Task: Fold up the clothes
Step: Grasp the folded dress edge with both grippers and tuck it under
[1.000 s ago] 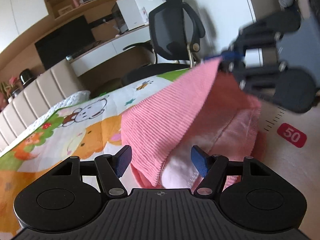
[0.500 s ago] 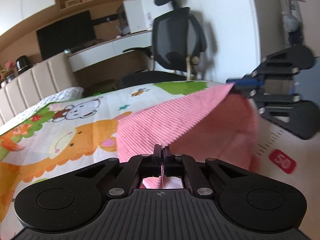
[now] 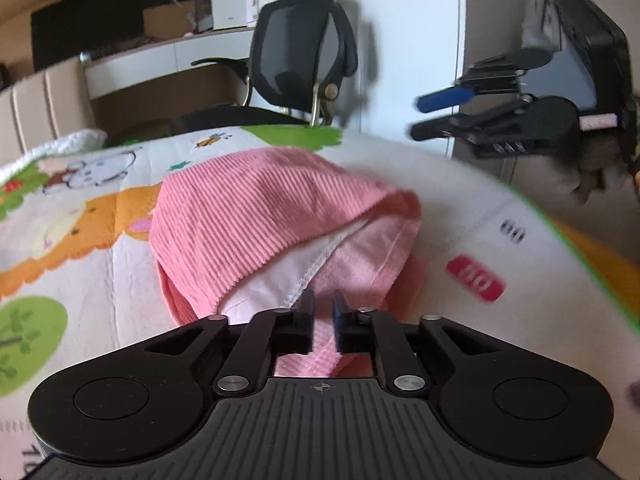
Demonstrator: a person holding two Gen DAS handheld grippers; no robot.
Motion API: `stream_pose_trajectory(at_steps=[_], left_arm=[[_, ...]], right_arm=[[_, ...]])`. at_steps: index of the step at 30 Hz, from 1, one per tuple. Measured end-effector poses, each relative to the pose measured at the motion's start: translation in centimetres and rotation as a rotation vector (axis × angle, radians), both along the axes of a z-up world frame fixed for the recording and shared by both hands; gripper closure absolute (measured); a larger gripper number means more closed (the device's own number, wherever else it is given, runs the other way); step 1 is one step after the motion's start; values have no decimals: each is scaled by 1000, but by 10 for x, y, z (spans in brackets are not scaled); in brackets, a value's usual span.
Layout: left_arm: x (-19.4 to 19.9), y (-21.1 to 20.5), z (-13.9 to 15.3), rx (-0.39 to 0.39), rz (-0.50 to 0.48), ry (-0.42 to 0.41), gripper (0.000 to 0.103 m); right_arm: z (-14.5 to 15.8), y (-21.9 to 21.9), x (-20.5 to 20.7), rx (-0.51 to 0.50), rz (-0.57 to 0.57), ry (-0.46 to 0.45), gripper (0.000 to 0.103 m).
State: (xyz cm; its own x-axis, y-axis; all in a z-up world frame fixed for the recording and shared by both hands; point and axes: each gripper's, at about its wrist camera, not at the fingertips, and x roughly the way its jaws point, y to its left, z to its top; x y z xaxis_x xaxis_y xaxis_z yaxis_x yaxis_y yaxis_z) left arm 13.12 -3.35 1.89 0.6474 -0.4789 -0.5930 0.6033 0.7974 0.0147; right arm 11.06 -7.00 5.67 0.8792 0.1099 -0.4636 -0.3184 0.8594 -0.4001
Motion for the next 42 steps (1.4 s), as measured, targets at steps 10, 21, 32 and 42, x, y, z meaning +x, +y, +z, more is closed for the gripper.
stream_pose_trajectory(at_steps=[10, 21, 32, 42], left_arm=[[32, 52, 35, -281, 303, 105, 26], [98, 36, -19, -332, 287, 387, 13], [94, 42, -18, -341, 284, 297, 53], [97, 125, -8, -314, 528, 76, 54]], right_arm=[[-38, 37, 105, 411, 1, 308, 52], [-56, 23, 78, 307, -37, 335, 35], [-60, 43, 89, 296, -26, 341, 35], [-57, 169, 133, 61, 199, 113, 34]])
